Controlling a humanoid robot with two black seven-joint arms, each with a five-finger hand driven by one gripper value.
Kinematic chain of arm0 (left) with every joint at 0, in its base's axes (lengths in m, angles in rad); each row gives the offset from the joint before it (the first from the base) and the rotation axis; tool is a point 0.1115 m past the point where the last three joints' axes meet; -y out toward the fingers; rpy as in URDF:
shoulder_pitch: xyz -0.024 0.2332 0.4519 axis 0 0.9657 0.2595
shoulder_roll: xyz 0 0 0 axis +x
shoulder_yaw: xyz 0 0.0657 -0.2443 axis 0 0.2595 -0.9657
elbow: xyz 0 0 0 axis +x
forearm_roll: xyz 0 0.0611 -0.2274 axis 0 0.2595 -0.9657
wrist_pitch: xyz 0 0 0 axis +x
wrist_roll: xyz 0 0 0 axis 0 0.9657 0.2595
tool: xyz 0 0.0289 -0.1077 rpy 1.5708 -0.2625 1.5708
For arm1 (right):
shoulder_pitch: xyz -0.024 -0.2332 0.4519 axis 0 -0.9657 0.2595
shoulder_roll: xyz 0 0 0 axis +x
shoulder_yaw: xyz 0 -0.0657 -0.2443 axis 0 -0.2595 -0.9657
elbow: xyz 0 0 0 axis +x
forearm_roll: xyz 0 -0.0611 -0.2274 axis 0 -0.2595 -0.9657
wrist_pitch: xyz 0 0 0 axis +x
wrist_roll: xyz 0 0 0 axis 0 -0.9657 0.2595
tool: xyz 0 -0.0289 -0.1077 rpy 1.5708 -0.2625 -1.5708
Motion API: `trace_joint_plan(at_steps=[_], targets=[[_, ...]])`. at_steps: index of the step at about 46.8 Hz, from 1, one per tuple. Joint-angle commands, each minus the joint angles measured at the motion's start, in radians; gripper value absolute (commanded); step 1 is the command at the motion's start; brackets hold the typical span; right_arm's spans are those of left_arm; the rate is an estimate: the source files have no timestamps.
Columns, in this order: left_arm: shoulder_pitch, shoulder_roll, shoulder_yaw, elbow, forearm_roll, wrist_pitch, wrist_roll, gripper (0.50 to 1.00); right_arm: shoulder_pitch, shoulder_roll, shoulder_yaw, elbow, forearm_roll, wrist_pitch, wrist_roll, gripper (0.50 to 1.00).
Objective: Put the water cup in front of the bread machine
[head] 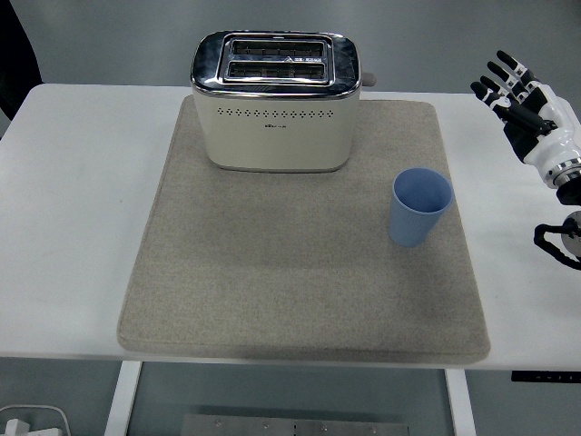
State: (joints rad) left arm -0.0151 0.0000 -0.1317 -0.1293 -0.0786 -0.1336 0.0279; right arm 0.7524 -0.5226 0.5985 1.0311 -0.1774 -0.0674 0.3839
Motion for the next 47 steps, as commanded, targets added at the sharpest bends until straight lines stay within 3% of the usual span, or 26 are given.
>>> trace_joint_plan(at_steps=[1,47], targets=[[-0.002,0.0,0.0,-0.006,0.0,-0.007,0.0,0.999,-0.001,0.0,-0.002,0.0,0.001,0.001,0.001,0.93],[-0.003,0.0,0.0,0.002,0.0,0.0,-0.008,0.999,0.007,-0.03,0.0,0.003,0.001,0.0,0.003,0.932]])
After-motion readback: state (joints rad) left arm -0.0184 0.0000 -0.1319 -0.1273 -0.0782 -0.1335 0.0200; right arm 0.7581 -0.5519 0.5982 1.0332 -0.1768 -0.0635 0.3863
